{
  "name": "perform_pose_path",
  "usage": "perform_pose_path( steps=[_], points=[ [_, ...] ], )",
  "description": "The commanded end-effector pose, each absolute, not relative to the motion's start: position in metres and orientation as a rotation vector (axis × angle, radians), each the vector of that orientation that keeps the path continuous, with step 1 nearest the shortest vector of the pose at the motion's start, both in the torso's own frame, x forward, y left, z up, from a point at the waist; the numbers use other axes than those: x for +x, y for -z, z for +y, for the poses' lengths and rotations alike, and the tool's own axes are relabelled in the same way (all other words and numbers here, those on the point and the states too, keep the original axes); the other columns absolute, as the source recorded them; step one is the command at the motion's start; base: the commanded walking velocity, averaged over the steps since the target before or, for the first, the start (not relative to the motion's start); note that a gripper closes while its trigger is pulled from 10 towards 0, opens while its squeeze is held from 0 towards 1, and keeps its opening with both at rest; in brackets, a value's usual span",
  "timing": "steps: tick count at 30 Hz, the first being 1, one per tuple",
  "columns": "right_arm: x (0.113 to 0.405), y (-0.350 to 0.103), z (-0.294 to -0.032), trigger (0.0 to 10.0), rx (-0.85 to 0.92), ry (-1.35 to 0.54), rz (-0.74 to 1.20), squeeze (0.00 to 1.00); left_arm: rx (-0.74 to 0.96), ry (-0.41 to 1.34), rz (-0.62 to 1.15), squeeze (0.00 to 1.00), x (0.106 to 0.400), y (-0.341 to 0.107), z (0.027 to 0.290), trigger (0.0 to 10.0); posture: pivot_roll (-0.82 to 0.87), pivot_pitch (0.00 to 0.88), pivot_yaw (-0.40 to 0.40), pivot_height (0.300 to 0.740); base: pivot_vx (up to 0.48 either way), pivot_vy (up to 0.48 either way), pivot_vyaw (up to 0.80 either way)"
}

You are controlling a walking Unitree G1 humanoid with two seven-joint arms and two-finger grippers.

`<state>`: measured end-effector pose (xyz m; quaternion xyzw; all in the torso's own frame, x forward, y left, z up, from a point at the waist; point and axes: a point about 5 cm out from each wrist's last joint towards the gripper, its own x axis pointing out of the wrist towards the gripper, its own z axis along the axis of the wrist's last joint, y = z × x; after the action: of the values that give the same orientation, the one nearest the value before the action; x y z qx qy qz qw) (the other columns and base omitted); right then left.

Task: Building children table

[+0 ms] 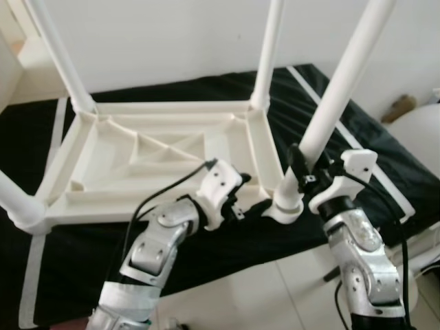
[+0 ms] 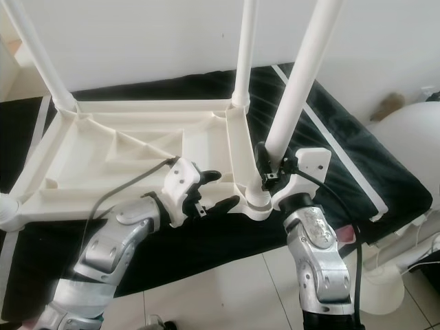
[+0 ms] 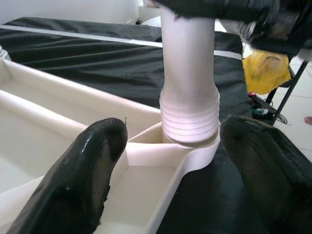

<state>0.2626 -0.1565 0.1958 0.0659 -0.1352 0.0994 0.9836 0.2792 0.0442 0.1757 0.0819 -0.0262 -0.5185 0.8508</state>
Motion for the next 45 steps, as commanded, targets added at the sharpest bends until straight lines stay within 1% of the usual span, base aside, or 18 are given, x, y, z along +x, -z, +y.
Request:
perform_pose_path(
  steps=[1,6,10,19,22,24,26,32,40,45],
  points=[
    [0.261,-0.191,-0.155,10.0,0.128,-0.203,-0.251,0.0,0.159,1.079,-0.04,0.0,0.278,-0.174,0.045,10.0,-0.06,0.079,-0.007,0.74,0.0,0.0,0.0],
    [0.26,-0.186,-0.155,10.0,0.115,-0.204,-0.238,0.0,0.157,1.077,-0.037,0.0,0.277,-0.174,0.045,10.0,-0.06,0.074,-0.006,0.74,0.0,0.0,0.0],
    [0.257,-0.174,-0.158,10.0,0.044,-0.21,-0.222,0.0,0.147,1.08,-0.027,0.0,0.275,-0.174,0.044,10.0,-0.07,0.073,0.0,0.74,0.0,0.0,0.0],
    [0.257,-0.174,-0.158,10.0,0.044,-0.21,-0.222,0.0,0.147,1.08,-0.027,0.0,0.275,-0.174,0.044,10.0,-0.07,0.073,0.0,0.74,0.0,0.0,0.0],
    [0.262,-0.165,-0.159,10.0,-0.032,-0.233,-0.235,0.0,0.156,1.09,-0.023,0.0,0.273,-0.174,0.042,10.0,-0.07,0.07,0.011,0.74,0.0,0.0,0.0],
    [0.262,-0.165,-0.159,10.0,-0.032,-0.233,-0.235,0.0,0.156,1.09,-0.023,0.0,0.273,-0.174,0.042,10.0,-0.07,0.07,0.011,0.74,0.0,0.0,0.0],
    [0.268,-0.16,-0.155,10.0,-0.069,-0.26,-0.24,0.0,0.165,1.088,-0.025,0.0,0.274,-0.174,0.041,10.0,-0.06,0.071,0.009,0.74,0.0,0.0,0.0],
    [0.275,-0.159,-0.144,10.0,-0.082,-0.296,-0.261,0.0,0.161,1.078,-0.029,0.0,0.275,-0.176,0.04,10.0,-0.06,0.076,0.006,0.74,0.0,0.0,0.0],
    [0.262,-0.151,-0.14,10.0,-0.109,-0.338,-0.296,0.0,0.153,1.062,-0.021,0.0,0.275,-0.176,0.044,10.0,-0.06,0.082,0.003,0.74,0.0,0.0,0.0],
    [0.254,-0.145,-0.141,10.0,-0.086,-0.31,-0.326,0.0,0.143,1.075,-0.013,0.0,0.274,-0.177,0.044,10.0,-0.06,0.085,0.005,0.74,0.0,0.0,0.0]
  ],
)
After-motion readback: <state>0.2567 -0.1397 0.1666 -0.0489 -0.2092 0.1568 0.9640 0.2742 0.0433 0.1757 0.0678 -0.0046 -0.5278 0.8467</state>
